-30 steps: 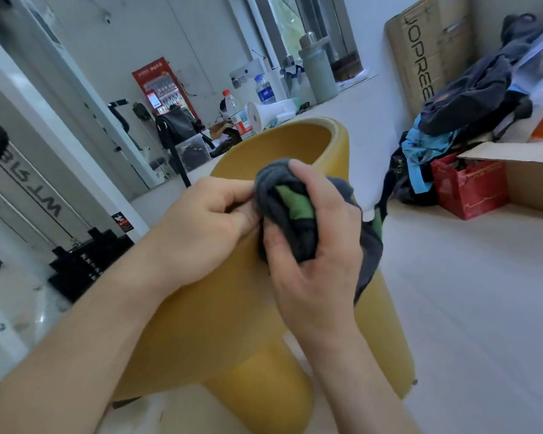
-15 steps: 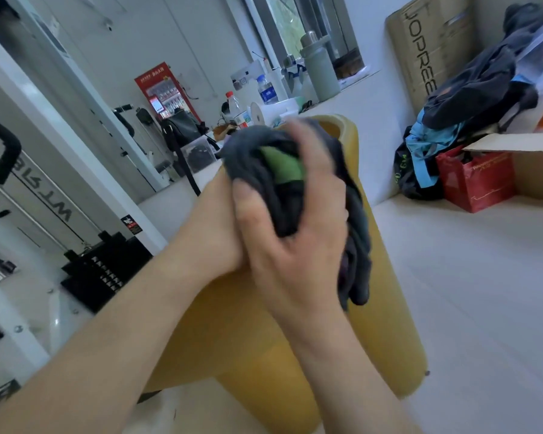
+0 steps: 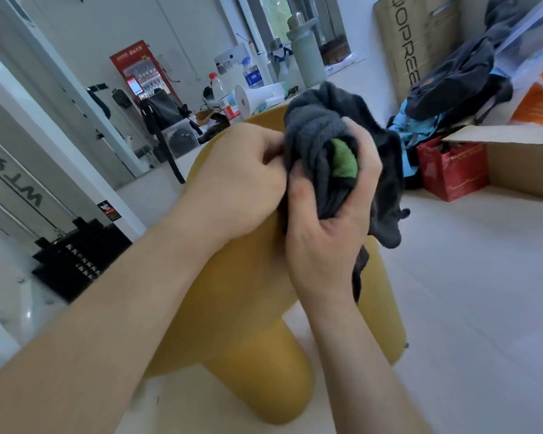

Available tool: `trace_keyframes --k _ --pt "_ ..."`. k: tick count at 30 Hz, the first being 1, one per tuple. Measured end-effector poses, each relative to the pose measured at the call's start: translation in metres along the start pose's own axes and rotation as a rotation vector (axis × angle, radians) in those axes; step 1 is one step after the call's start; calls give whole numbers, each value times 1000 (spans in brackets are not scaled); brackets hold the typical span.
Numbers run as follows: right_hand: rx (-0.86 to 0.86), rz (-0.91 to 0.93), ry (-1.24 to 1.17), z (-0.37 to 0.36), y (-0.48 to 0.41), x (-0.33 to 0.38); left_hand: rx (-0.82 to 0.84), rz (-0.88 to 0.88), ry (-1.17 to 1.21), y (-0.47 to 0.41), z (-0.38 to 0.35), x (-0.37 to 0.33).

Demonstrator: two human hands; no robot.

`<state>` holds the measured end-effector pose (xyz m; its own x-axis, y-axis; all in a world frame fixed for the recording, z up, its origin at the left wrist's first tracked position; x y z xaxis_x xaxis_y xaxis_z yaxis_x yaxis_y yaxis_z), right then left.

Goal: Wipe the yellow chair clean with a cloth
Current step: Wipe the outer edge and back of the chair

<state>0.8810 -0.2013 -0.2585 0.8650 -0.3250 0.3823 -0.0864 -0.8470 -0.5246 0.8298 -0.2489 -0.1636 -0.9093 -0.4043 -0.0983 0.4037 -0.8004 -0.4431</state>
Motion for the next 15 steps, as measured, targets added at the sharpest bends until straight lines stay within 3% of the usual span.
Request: trace_keyframes --k 2,6,8,12,13,15 --pt "-151 -154 16 28 1 -28 17 -2 -78 0 0 -4" --pt "-456 -673 -62 71 33 -79 8 5 -141 2 -2 -7" --pt "-415 -631 -50 57 34 -62 -12 -8 -175 1 -2 -6" --pt "-99 -158 -48 9 20 -4 -30 -64 -116 0 2 -7" --pt "-74 -122 -20 6 24 -5 -23 -76 -111 2 1 -8" --pt "-186 -196 33 21 36 -24 -12 -61 -157 4 2 -10"
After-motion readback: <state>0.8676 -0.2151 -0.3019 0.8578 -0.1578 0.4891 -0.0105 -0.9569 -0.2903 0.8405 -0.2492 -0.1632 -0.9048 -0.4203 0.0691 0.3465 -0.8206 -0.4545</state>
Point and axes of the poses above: each hand's wrist, its own y-axis away from the middle knuckle, its own z-axis out of the back of the hand, x = y × z, the point moved 5 cm from there along -y, towards the middle knuckle, and after that the axes turned 14 degrees about -y, right-handed, at the moved point
